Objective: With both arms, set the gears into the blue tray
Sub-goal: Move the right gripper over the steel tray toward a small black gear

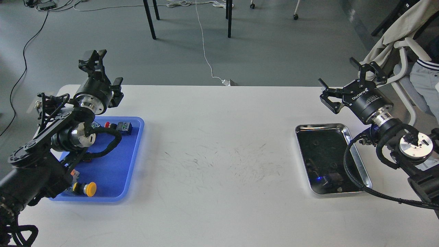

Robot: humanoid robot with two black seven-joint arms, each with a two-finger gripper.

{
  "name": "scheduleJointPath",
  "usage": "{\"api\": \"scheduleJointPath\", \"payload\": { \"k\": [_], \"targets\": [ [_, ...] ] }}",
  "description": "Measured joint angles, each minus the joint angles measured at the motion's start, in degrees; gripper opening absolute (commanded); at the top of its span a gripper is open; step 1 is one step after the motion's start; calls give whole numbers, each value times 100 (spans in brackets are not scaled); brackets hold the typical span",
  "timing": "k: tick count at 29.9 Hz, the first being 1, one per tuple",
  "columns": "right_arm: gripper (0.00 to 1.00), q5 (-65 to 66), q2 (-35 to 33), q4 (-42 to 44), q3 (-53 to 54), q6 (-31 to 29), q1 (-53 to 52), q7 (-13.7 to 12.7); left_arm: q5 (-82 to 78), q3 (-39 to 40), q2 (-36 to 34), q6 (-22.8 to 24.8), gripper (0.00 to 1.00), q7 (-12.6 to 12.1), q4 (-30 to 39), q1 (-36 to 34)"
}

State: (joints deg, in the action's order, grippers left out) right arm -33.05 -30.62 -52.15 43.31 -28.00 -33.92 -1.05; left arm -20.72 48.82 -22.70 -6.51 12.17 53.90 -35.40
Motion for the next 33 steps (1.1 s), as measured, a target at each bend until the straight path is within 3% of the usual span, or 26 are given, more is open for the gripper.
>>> {"api": "scheduleJointPath", "payload": {
  "k": [23, 33],
  "targets": [
    [99, 6, -115, 26, -104, 0, -110, -79, -12, -8, 2, 10, 98, 8, -12, -100],
    [99, 323, -1031, -224, -1312, 0, -957, -77, -20, 13, -25, 9, 98, 2, -2, -104]
  ]
}}
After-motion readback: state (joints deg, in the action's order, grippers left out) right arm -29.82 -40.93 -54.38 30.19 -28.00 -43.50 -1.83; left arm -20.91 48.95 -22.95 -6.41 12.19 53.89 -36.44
